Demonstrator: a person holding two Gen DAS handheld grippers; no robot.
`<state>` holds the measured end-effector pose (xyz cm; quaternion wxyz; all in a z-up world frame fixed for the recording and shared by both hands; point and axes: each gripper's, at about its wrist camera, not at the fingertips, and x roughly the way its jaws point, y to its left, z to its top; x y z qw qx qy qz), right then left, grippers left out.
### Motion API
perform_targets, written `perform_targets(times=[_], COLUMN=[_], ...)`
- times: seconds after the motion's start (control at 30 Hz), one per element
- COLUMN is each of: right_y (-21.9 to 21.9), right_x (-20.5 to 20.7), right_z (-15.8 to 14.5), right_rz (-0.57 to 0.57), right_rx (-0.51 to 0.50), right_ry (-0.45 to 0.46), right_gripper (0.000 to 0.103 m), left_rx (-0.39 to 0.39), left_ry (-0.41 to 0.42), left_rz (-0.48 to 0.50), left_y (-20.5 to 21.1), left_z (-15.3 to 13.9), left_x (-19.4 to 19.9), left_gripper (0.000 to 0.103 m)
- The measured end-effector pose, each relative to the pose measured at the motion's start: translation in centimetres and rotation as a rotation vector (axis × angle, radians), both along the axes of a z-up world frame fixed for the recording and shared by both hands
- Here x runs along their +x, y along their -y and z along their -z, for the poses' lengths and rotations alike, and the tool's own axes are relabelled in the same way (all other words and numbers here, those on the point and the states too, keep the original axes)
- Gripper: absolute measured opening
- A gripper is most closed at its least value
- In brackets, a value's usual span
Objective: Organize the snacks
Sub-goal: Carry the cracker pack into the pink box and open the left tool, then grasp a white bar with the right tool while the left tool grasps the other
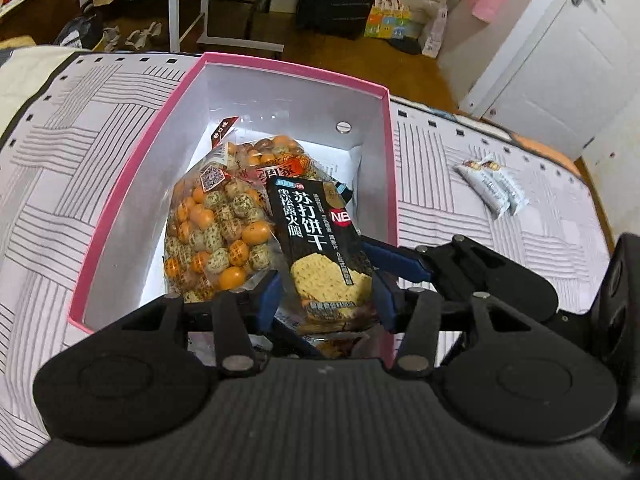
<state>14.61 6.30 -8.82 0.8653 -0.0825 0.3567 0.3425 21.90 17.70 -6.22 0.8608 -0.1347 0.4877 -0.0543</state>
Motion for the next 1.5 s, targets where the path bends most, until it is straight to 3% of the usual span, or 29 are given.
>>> perform_targets(times=[0.1, 0.3, 0.47, 0.7, 0.87, 1.03, 1.23, 1.5], right_y=[1.4, 5.6, 6.6, 11.5, 16.8, 21.5, 25.7, 28.7], right_x=[-0.6, -1.8, -0.9, -0.4, 1.3, 4.3, 9.0, 14.5], right_z=[-1.4, -3.0, -3.8, -7.3, -9.6, -10.3, -9.2, -4.3], right_rz=[-0.010, -0.047, -0.076, -0.054, 0.035, 0.115, 0.203, 0.296], right_rx=[0.038, 0.073, 0.058, 0.033, -0.011, 0.000, 0.106, 0.060], right_ry=[-0.019, -0.020, 0.056, 0.104, 0.148, 0.096, 0.000, -0.009], right_gripper=[0.084, 0.086, 0.086, 0.085, 0.086, 0.086, 0.086, 0.081], left_rx=[-0.055, 0.001, 0.054, 0.093, 0.057, -0.017, -0.070, -0.139], left_ry=[0.020, 0.082, 0.126, 0.129, 0.169, 0.190, 0.163, 0.117], left_rz=[-0.040, -0.057, -0.066, 0.026, 0.089, 0.085, 0.049, -0.015], left_y=[-1.0, -1.4, -0.7, 2.8, 6.5, 10.0, 13.4, 17.0], left_z=[-0.3, -2.8, -5.0, -7.3, -8.8, -9.6, -8.3, -2.8], left_x=[-0.9, -2.8, -3.8, -4.3, -3.7, -2.0, 1.6, 7.2], left_gripper=[0.048, 0.048, 0.048, 0.047, 0.048, 0.048, 0.048, 0.048])
